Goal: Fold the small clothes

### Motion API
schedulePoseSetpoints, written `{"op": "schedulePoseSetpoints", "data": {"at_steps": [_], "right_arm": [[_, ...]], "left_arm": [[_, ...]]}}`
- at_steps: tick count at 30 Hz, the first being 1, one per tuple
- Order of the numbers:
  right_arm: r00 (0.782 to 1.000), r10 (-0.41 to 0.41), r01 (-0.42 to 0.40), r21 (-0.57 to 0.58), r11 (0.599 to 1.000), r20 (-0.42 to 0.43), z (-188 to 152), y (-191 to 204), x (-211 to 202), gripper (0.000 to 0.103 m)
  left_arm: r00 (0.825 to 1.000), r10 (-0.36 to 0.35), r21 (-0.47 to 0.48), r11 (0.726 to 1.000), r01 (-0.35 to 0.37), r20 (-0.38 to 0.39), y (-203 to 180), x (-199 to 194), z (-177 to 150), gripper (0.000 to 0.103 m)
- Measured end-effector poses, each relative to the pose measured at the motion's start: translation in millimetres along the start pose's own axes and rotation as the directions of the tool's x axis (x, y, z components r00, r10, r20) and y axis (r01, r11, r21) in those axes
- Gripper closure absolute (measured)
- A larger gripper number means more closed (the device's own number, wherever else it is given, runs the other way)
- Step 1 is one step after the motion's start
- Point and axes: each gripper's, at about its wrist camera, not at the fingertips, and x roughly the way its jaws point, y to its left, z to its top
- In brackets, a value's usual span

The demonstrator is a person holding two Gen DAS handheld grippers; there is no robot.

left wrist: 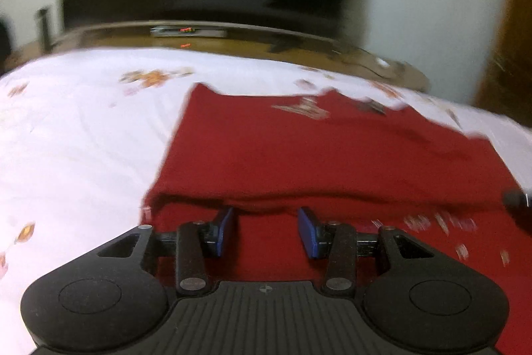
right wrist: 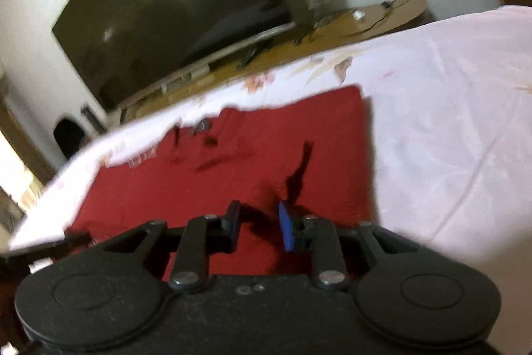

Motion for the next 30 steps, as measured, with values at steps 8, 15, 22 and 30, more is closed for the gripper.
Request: {"op": "schedulePoseSetpoints", "data": {"at_steps": [8,15,22,30], "right_arm": [[1.000,0.005,-0.007,0.059,0.998,0.031,1,-17,-36,0.073],[1.000,-0.024,0.024,0.108,0.994,0.001,-43,-31,-103,0.061],[0.997,-0.038,0.052,0.241,0.969,-0.062,-113,-22,-154,0.059],[0.996,0.048,-0.012,0.406,0.914,-0.078,-174,4,-206,0.059]], "left_arm": [[0.999,0.038,-0.089,0.995,-0.039,-0.011,38,-46,-13,0.060],[0.993,-0.093,-0.094,0.992,0.086,-0.079,67,-91,-59,0.060],[0.964,-0.230,-0.092,0.972,0.218,-0.135,85,-126,-86,0.060],[0.856,-0.483,-0.301,0.857,0.418,-0.186,113,-179,-143,0.060]]}}
